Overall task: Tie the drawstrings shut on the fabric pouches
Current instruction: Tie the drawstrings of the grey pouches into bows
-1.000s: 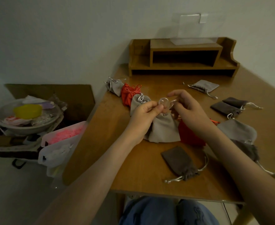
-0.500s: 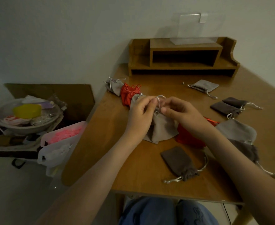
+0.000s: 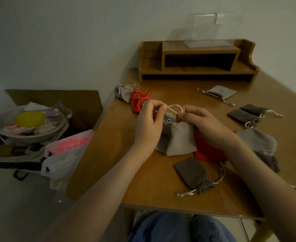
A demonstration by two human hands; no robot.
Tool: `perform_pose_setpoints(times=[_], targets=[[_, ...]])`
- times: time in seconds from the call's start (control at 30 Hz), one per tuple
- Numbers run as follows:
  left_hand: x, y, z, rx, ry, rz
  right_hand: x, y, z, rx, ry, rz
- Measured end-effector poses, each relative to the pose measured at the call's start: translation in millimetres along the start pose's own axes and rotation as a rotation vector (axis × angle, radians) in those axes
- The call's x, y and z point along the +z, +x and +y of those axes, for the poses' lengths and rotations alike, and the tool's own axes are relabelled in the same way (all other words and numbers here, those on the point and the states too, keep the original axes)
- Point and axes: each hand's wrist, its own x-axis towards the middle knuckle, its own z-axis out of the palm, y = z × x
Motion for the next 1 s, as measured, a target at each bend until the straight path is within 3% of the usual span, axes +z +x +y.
perform_pose_setpoints(times=[0.23, 0.37, 0.5, 0.6, 0.7, 0.9, 1.0], targets=[[-1.3, -1.1, 1.9, -0.043, -0.061, 0.021, 2.6, -1.4, 0.7, 0.015, -0.078, -0.072], [-1.8, 4.9, 6.3, -0.307, -0.366, -0.032, 2.0, -0.7, 1.2, 0.001, -0.177, -0.112], [-3.6, 12.6, 10.2, -0.568, -0.871, -0.030, 1.2, 0.9, 5.6, -0.010, -0.322, -0.114], [-4.5, 15.6, 13.6, -0.634, -0.993, -0.035, 0.1, 2.3, 7.2, -0.012, -0.341, -0.086], [-2.0, 13.0, 8.1, -0.529, -0.797, -0.034, 0.3, 4.2, 9.8, -0.034, -0.305, 0.013], [-0.4, 5.8, -8.9, -0.001, 0.161, -0.101, -3.4, 3.0, 7.2, -0.141, -0.401, 0.106], [2.0, 2.5, -5.4, 0.036, 0.201, -0.188, -2.1, 1.7, 5.4, -0.170, -0.328, 0.210]])
